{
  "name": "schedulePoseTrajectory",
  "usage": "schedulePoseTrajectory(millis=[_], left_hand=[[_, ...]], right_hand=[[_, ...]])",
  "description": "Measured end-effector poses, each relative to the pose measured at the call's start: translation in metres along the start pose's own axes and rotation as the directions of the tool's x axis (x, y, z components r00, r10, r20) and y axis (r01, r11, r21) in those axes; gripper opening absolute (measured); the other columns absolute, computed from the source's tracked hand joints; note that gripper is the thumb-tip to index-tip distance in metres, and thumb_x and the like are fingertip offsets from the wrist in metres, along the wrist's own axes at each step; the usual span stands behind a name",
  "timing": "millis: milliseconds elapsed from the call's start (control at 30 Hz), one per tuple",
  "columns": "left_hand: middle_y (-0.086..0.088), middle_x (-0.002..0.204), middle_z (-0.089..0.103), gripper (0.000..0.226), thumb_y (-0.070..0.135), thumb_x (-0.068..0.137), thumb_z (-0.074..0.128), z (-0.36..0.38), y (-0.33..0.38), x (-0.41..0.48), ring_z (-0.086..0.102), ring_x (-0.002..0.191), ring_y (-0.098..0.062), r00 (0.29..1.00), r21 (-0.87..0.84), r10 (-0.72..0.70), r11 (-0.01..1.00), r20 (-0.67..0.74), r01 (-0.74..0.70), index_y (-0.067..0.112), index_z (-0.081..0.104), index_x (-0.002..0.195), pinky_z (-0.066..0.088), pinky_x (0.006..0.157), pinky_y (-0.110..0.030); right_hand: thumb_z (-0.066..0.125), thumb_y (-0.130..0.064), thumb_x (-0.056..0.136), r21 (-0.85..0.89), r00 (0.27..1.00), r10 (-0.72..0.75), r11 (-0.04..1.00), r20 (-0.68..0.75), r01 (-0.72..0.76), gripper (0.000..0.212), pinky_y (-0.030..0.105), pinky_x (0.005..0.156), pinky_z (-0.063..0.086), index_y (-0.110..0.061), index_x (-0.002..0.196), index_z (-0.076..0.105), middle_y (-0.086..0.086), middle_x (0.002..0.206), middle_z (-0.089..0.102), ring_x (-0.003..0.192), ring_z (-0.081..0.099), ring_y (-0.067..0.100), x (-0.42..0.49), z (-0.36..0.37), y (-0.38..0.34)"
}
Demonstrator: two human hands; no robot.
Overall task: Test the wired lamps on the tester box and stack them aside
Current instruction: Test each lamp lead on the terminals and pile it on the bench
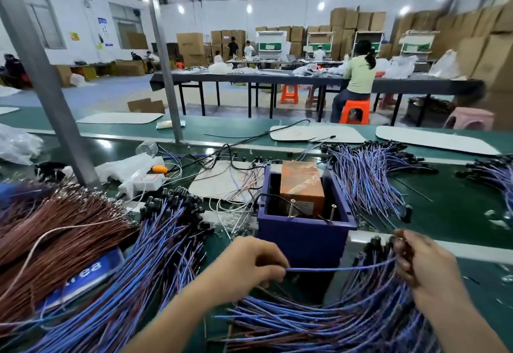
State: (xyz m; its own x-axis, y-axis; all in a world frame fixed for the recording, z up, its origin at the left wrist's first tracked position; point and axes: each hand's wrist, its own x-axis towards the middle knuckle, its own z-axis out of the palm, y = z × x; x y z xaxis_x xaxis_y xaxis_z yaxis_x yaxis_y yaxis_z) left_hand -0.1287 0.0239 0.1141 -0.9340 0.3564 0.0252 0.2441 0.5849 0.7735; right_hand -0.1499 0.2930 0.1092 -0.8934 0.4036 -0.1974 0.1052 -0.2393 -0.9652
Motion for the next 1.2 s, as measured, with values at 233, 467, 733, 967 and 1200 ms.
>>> schedulePoseTrajectory(millis=[233,467,733,967,1200], left_hand=[[0.004,0.067,0.070,0.009,0.017,0.081,0.074,-0.028,-0.012,-0.018,0.061,0.057,-0.005,0.986,-0.068,-0.112,0.992,-0.124,0.104,0.024,0.073,0.075,0.051,0.060,-0.021],[-0.006,0.066,0.069,0.012,0.010,0.077,0.077,-0.022,0.005,-0.022,0.060,0.054,-0.009,0.961,-0.390,-0.163,0.919,-0.222,0.066,0.019,0.071,0.071,0.047,0.052,-0.017],[-0.002,0.067,0.072,0.010,0.016,0.078,0.075,0.010,0.023,0.006,0.057,0.051,-0.005,0.965,-0.489,-0.217,0.864,-0.150,0.118,0.020,0.071,0.070,0.043,0.047,-0.015],[0.001,0.064,0.069,0.005,0.015,0.081,0.074,0.019,0.017,0.015,0.056,0.049,-0.004,0.949,-0.573,-0.307,0.791,-0.072,0.213,0.015,0.070,0.077,0.042,0.045,-0.015],[-0.003,0.083,0.074,0.007,0.021,0.084,0.071,0.019,0.005,0.023,0.059,0.054,-0.007,0.919,-0.707,-0.392,0.638,0.043,0.305,0.017,0.068,0.078,0.047,0.049,-0.018]], right_hand=[[0.050,-0.017,0.099,-0.626,0.958,-0.288,0.749,-0.009,0.219,0.028,0.034,0.056,0.038,-0.010,0.076,0.065,0.011,0.065,0.060,0.053,0.045,0.024,0.015,-0.016,0.025],[0.055,-0.015,0.096,-0.913,0.933,-0.330,0.318,0.146,0.255,0.019,0.030,0.056,0.037,-0.004,0.098,0.070,0.004,0.077,0.058,0.060,0.047,0.017,0.006,-0.013,0.029],[0.070,-0.022,0.084,-0.334,0.778,-0.315,0.769,0.544,0.545,0.008,0.011,0.060,0.048,-0.029,0.088,0.072,-0.009,0.076,0.073,0.065,0.065,0.004,-0.060,0.047,0.007],[0.073,-0.011,0.083,-0.328,0.763,-0.273,0.781,0.586,0.531,0.023,0.018,0.063,0.050,-0.032,0.090,0.069,-0.007,0.074,0.069,0.064,0.063,0.005,-0.061,0.057,0.022],[0.061,0.002,0.087,-0.380,0.854,-0.266,0.808,0.446,0.450,0.026,0.020,0.047,0.043,-0.025,0.086,0.064,-0.006,0.060,0.058,0.052,0.059,0.015,-0.050,0.043,0.034]])
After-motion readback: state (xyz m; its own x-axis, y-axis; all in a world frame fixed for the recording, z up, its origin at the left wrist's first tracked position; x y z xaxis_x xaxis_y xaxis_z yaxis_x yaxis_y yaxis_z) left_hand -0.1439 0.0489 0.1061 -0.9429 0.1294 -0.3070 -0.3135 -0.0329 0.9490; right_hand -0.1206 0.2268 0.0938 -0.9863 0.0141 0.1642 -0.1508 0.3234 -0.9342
